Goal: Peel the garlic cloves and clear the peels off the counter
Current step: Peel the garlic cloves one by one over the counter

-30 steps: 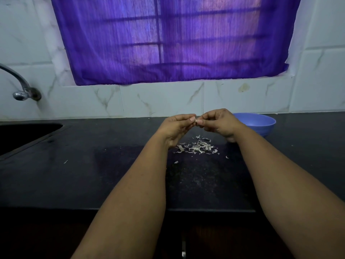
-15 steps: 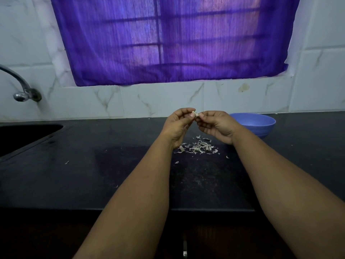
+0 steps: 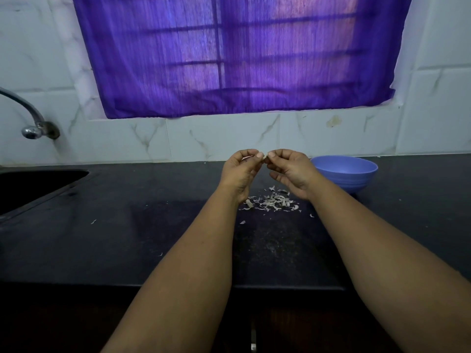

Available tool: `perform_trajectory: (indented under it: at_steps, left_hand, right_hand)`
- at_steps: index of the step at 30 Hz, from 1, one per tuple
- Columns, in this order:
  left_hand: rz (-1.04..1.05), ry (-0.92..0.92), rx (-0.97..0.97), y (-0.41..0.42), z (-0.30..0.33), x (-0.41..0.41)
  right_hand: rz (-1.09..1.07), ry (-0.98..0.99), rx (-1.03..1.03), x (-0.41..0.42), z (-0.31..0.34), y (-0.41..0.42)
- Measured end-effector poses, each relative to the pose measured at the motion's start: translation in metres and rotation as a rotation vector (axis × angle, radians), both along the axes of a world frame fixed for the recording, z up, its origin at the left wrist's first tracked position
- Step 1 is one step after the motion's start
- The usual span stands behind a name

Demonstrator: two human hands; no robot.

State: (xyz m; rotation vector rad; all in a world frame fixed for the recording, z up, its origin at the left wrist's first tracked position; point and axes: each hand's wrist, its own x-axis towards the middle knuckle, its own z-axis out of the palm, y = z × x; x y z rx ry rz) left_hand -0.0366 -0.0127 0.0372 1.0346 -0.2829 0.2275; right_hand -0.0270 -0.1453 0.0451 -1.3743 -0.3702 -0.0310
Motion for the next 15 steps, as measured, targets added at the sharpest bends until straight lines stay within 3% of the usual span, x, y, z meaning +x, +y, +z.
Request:
perform_trajectory:
  at_steps: [5,9,11,15]
  left_hand:
    - [-0.024,0.009,-0.038,0.0,0.0,0.0]
    - [0.015,0.028,-0.056,-0.001,0.001,0.0]
    - [0.036,0.034,-0.052,0.0,0.001,0.0]
    - [0.085,0.053,-0.013,0.0,-0.002,0.002]
  right_hand:
    - [-0.014,0.079,0.049,0.001,0.004,0.002]
    - [-0.418,-0.168,-0.532,0.01,0.002,-0.006]
    - [-0.552,-0.261,-0.716,0.012,0.002,-0.015]
    - [-0.528,-0.274,-0.915,0.01,0.0,-0.024]
